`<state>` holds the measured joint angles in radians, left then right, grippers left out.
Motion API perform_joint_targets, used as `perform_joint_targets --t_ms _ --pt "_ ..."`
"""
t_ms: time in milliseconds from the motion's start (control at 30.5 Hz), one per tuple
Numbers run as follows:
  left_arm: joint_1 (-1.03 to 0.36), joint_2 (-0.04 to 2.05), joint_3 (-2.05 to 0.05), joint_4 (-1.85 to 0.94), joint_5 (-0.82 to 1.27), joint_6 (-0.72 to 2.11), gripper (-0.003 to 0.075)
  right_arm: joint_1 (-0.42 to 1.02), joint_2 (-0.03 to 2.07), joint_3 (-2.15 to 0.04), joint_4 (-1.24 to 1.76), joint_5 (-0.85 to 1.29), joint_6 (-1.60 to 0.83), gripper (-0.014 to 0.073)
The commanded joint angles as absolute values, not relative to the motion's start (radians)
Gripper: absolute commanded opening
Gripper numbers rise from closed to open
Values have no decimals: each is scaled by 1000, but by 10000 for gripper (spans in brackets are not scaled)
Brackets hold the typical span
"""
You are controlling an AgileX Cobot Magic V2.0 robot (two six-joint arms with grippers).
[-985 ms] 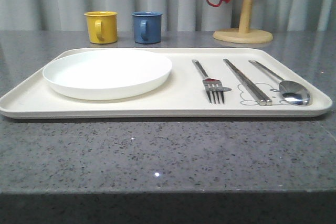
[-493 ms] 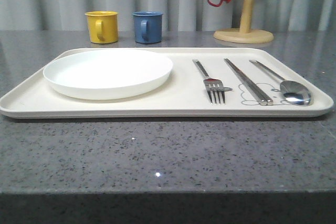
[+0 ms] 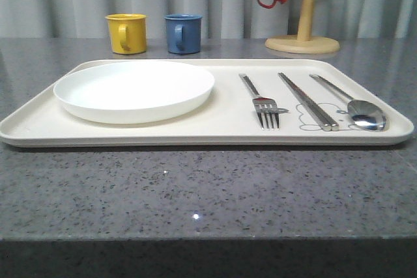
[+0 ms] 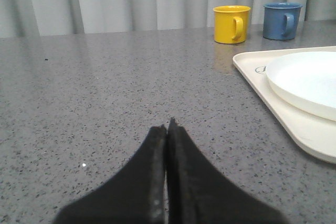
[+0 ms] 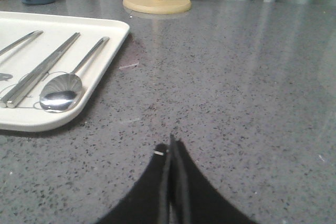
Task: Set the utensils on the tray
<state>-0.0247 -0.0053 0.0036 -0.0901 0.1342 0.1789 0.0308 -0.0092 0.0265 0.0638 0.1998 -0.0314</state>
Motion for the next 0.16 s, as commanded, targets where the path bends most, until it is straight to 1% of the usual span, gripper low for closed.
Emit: perform_joint_targets --t_ms 0,131 --pt "-23 -27 5 -93 50 169 -18 24 -27 15 65 118 -40 -67" --pt "-23 -27 5 -93 50 169 -18 24 -27 15 65 118 -40 -67"
